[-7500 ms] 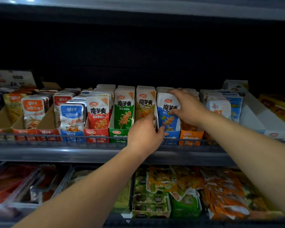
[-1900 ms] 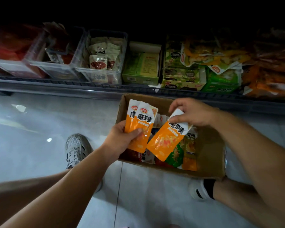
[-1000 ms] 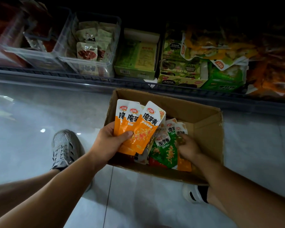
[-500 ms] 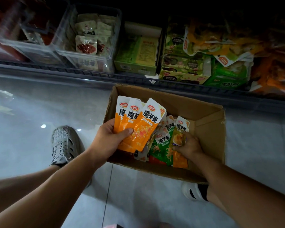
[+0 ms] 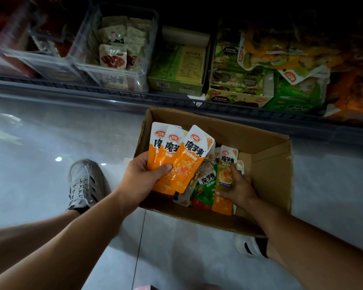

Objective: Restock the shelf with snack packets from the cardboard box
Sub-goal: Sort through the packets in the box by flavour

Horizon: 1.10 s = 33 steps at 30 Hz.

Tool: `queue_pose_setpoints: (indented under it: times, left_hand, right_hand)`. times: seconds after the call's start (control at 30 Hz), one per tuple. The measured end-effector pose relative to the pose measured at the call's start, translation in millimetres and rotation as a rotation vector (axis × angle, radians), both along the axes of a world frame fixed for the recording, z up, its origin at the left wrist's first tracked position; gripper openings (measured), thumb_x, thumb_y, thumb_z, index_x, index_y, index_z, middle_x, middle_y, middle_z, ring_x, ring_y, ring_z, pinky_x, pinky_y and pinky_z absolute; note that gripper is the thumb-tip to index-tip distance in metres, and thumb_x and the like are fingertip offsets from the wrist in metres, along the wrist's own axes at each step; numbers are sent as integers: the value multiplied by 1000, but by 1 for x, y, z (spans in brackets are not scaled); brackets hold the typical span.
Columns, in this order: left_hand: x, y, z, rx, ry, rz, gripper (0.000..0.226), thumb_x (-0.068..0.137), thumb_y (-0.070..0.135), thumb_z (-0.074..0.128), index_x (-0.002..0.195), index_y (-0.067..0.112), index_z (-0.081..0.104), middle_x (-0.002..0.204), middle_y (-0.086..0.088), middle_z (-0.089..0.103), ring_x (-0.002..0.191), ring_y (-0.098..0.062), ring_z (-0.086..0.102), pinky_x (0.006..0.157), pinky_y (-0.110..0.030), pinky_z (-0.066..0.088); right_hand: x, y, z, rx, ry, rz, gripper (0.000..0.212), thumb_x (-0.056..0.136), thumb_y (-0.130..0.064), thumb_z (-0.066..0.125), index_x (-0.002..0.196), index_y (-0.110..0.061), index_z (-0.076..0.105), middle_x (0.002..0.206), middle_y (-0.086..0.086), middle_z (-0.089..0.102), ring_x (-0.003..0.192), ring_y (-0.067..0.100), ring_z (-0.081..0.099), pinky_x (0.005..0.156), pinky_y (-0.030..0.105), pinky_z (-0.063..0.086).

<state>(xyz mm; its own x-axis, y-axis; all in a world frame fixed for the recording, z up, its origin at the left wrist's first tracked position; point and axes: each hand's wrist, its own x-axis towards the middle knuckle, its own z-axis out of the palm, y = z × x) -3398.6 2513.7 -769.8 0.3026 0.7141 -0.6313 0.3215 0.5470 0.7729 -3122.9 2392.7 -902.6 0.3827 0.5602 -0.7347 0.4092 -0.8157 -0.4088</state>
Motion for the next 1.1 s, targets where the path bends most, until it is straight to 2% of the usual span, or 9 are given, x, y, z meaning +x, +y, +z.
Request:
queue_pose_setpoints:
  times: [0.2,0.33,0.47,0.6,0.7,0.77,0.83,0.97,1.1]
  left_hand:
    - [0,1,-1,17,-4,-3,36,92,30,73,126,32,64,117,11,76,104,-15,74,89,-40,61]
    - [0,0,-2,20,-15,-7,31,92,29,72,122,33,64,113,12,77,101,-13,75,85,-36,61]
    - [1,1,-1,10,-17,-6,33,92,29,73,124,30,65,115,8,76,103,-16,75,91,-44,60]
    - [3,2,4,-10,-43,25,36,92,26,74,126,26,65,117,5,76,104,-19,75,93,-48,60]
    - [5,1,7,-31,-52,62,34,92,22,75,124,23,65,114,2,77,101,-21,75,93,-50,60]
    - [7,2,9,-55,-60,109,36,90,23,77,124,24,65,113,1,77,101,-22,75,93,-51,59]
    - [9,2,12,-75,-77,159,35,89,23,78,121,25,66,111,1,78,99,-22,76,90,-50,60]
    - [16,-2,27,-104,-167,191,26,93,18,74,117,21,67,106,-3,79,96,-26,77,87,-48,61]
    - [20,-7,48,-37,-241,177,26,95,14,71,120,16,65,109,-5,79,96,-25,77,76,-39,63]
  right_hand:
    - [-3,2,-1,38,-31,-12,121,69,-17,91,157,-40,12,153,15,23,137,35,39,110,40,40]
    - [-1,5,1,85,-14,-38,125,65,-18,94,155,-49,12,151,12,36,134,33,46,108,49,45]
    - [10,5,8,193,-8,-22,126,61,-19,94,152,-53,14,146,3,50,133,29,49,106,50,47]
    - [14,14,55,85,72,5,103,73,-6,86,155,-28,27,142,3,53,122,21,54,96,33,48]
    - [18,23,96,-30,187,101,64,79,-12,83,133,-34,55,142,0,51,119,19,57,95,39,54]
    - [16,34,126,50,176,82,44,84,-16,79,117,-39,62,132,-6,54,111,15,61,87,37,56]
    - [7,45,154,223,158,-38,39,86,-15,77,117,-36,64,121,-8,62,97,12,66,72,29,55]
    - [-26,59,193,463,354,-336,42,84,-1,75,117,-25,61,112,2,73,89,16,73,68,34,60]
    - [-49,59,215,591,233,-274,72,80,-2,80,136,-26,43,110,-1,73,97,14,72,80,40,60]
